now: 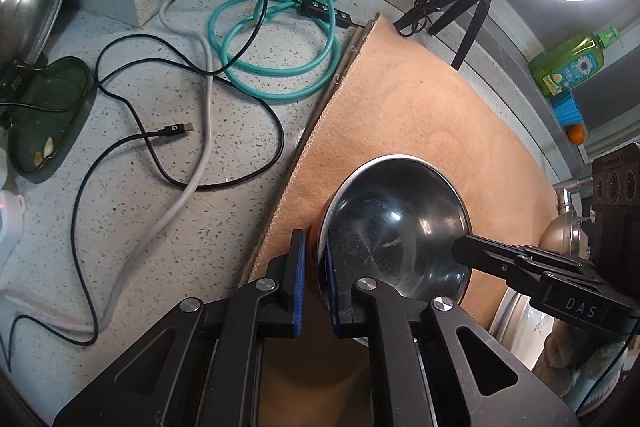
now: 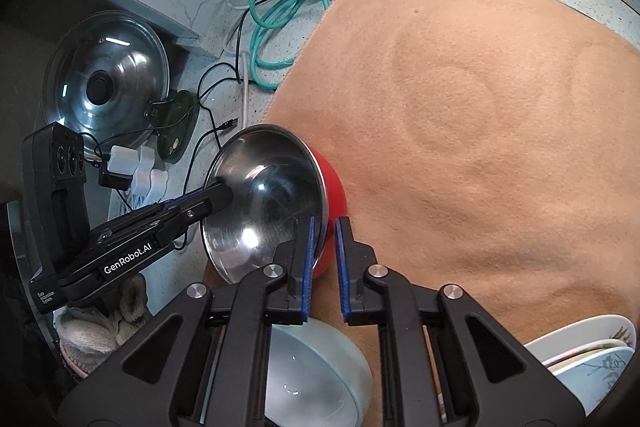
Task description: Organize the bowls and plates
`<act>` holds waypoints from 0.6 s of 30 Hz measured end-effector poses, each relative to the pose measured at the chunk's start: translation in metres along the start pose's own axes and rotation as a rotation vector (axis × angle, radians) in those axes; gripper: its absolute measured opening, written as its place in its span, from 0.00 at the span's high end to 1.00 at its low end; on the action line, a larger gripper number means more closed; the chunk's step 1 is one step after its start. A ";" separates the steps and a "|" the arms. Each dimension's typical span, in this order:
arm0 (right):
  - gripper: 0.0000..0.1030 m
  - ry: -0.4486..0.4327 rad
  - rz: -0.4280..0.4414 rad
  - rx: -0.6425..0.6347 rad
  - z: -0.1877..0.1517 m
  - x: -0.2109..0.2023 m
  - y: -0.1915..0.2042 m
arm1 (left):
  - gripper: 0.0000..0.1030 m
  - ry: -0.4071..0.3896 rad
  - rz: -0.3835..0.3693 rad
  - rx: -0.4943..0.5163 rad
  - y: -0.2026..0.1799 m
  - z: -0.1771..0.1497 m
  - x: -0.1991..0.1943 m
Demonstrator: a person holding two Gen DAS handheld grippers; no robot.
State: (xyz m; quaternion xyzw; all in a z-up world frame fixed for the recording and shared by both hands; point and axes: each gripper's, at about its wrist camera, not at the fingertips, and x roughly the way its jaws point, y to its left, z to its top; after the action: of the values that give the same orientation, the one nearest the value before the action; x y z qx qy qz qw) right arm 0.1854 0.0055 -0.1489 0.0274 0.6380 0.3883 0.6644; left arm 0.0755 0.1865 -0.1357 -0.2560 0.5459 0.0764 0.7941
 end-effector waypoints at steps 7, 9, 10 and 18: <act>0.91 0.000 -0.014 -0.007 0.000 -0.002 0.002 | 0.93 -0.010 0.003 0.002 -0.005 -0.001 -0.005; 0.91 -0.003 -0.010 -0.007 -0.001 -0.003 0.003 | 0.93 -0.017 0.001 0.005 -0.007 0.000 -0.008; 0.91 -0.006 -0.007 -0.006 -0.001 -0.006 0.003 | 0.93 -0.022 -0.001 0.007 -0.009 0.000 -0.011; 0.91 -0.047 0.020 0.000 -0.008 -0.036 0.003 | 0.93 -0.057 -0.022 0.044 -0.029 0.003 -0.028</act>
State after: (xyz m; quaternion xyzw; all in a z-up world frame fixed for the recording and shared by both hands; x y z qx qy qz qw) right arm 0.1809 -0.0163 -0.1195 0.0430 0.6219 0.3943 0.6752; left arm 0.0784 0.1674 -0.1005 -0.2422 0.5218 0.0629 0.8156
